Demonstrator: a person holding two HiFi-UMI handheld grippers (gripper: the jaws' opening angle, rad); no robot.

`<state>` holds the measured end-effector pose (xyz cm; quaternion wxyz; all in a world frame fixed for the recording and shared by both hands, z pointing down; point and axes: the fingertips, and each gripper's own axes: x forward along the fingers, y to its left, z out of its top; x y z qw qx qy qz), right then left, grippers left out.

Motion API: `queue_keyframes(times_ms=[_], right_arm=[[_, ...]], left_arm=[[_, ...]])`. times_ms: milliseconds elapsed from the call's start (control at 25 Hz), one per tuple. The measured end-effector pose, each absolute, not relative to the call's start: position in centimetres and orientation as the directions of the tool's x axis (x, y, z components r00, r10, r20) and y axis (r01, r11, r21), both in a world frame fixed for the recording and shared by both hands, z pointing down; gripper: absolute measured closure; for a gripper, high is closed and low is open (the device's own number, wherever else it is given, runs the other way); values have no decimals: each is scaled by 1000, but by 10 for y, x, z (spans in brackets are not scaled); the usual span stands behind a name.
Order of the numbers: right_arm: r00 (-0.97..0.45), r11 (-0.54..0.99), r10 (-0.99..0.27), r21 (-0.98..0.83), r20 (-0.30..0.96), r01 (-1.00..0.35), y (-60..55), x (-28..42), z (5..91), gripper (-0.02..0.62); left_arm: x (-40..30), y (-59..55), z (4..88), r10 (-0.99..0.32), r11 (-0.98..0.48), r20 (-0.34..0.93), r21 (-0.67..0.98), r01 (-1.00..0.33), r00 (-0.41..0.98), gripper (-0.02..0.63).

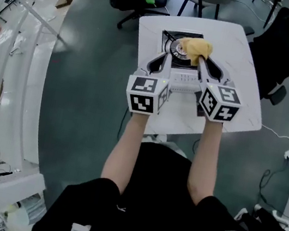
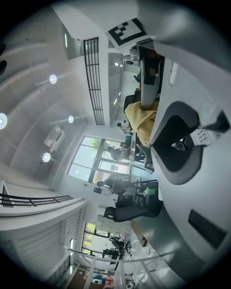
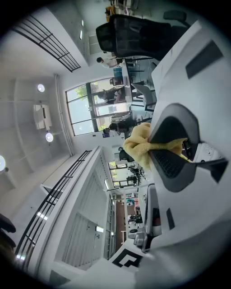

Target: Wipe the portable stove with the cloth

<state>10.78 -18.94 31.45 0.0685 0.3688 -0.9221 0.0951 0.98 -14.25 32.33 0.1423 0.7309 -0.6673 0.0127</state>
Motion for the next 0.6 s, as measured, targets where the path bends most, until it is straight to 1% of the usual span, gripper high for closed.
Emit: queue_keyframes(times_ms=[320, 600], right_arm=[[-712, 704, -683, -110, 165, -701, -179, 132, 307, 560], [-708, 708, -687, -72, 160, -703, -178, 136, 303, 560]], left_arm=[[38, -137, 312, -972, -115, 187, 156, -981, 144, 613], [41, -140, 313, -972, -120, 182, 156, -981, 148, 612]])
